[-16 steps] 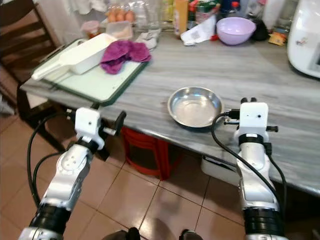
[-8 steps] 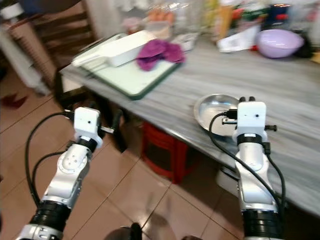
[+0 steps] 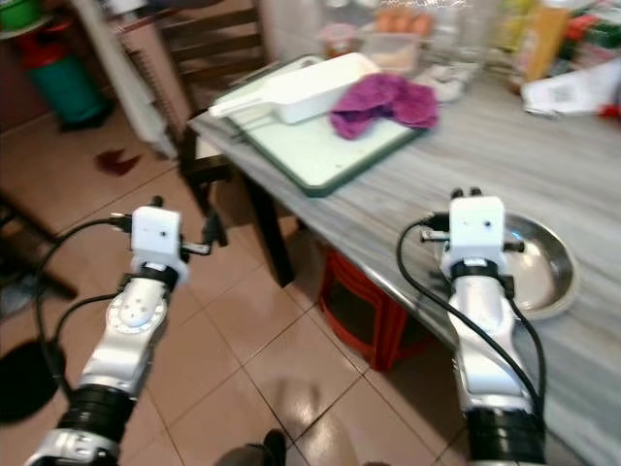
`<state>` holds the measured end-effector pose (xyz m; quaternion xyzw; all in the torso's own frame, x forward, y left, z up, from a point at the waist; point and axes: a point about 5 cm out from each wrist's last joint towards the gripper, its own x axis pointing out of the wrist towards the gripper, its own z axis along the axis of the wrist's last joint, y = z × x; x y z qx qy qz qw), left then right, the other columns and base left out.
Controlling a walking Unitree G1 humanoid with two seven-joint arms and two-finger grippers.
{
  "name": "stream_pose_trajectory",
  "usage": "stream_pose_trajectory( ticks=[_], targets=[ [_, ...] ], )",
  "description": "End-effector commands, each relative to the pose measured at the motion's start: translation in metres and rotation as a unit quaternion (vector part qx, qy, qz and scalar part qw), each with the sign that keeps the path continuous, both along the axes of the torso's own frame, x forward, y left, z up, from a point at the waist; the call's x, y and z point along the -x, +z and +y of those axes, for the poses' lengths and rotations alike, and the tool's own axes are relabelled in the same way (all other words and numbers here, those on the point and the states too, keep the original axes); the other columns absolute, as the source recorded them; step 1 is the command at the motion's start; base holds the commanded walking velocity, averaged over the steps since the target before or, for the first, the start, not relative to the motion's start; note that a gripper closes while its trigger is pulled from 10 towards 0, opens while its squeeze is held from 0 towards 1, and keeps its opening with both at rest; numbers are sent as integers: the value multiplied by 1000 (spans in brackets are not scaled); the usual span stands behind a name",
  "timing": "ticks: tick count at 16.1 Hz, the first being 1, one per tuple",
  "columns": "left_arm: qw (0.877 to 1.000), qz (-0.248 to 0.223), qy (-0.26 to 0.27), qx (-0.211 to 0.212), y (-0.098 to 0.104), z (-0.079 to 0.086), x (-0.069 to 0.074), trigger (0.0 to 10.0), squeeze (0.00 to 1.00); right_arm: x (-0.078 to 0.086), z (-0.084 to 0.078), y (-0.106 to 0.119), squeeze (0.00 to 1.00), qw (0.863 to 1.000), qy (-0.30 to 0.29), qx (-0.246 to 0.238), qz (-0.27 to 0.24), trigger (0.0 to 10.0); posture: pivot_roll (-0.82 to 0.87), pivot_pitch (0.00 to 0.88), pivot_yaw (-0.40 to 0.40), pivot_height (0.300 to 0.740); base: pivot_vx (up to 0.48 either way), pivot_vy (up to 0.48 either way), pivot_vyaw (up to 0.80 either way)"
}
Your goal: Setting the table
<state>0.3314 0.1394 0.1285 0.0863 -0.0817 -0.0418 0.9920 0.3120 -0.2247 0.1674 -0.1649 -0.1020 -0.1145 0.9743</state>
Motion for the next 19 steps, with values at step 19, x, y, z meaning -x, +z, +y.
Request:
stream_pose_trajectory(
  ticks=[19],
  targets=[
    [999,20,49,9,-7,20,-5,10000,0,-1,12,0,0,999,37,-27,-1,10000,-96,121,92,740,0,124,307]
  ],
)
